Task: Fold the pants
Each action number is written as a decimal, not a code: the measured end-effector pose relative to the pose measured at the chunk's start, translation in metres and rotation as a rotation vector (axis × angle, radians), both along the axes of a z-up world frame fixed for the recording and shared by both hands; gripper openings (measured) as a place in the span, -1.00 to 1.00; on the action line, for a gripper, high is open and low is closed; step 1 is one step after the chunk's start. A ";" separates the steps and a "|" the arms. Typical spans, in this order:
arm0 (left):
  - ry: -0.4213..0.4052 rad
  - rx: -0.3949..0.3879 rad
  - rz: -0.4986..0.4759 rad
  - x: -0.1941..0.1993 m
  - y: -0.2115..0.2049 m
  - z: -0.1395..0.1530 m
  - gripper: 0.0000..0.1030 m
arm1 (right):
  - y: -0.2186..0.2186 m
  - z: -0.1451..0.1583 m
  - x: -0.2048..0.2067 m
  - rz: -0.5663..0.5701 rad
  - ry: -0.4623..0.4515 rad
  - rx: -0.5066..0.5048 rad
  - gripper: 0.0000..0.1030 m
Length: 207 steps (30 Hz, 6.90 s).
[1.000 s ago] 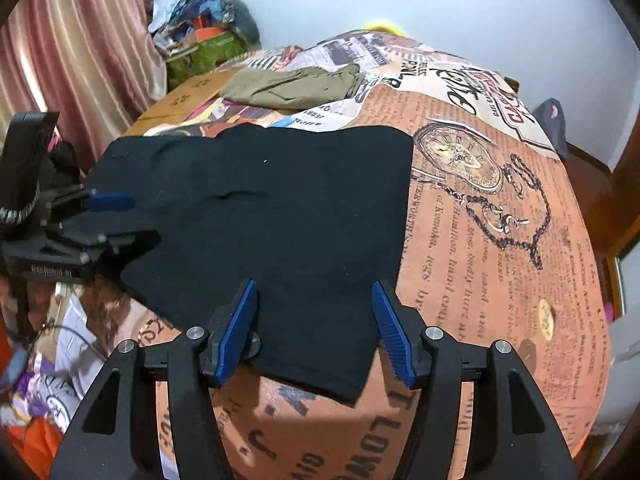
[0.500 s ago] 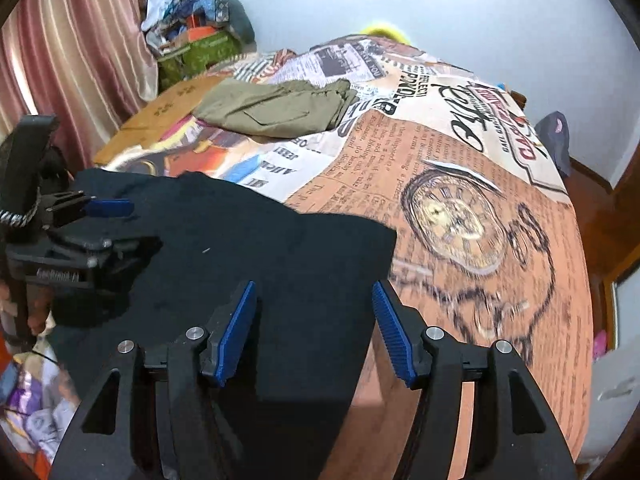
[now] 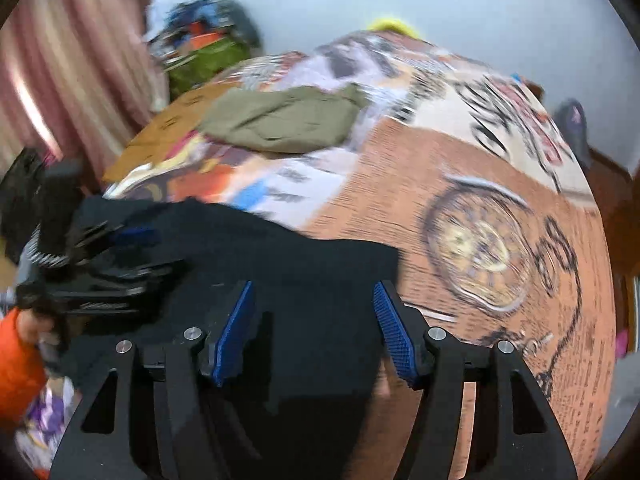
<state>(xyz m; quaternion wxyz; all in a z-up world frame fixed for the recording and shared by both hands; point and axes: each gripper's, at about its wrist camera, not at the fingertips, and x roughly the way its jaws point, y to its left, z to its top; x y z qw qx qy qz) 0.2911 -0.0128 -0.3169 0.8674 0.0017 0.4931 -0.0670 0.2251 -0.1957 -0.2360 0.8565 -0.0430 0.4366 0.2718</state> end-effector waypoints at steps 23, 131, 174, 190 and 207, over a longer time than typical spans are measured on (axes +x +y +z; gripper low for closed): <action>-0.094 0.069 0.127 -0.050 0.058 0.042 0.70 | -0.028 0.000 -0.028 -0.100 -0.014 -0.112 0.22; -0.225 -0.035 -0.340 -0.096 -0.154 0.086 -0.68 | -0.095 -0.033 -0.102 -0.380 0.003 0.140 0.38; -0.164 0.160 -0.167 -0.130 -0.035 0.041 0.30 | -0.059 -0.034 -0.086 -0.276 -0.014 0.022 0.47; -0.114 -0.115 -0.126 -0.100 -0.093 0.057 0.30 | -0.110 -0.021 -0.028 -0.358 -0.081 -0.092 0.39; 0.003 -0.069 0.068 0.004 0.042 0.033 0.30 | -0.035 0.006 -0.086 -0.189 -0.066 0.082 0.41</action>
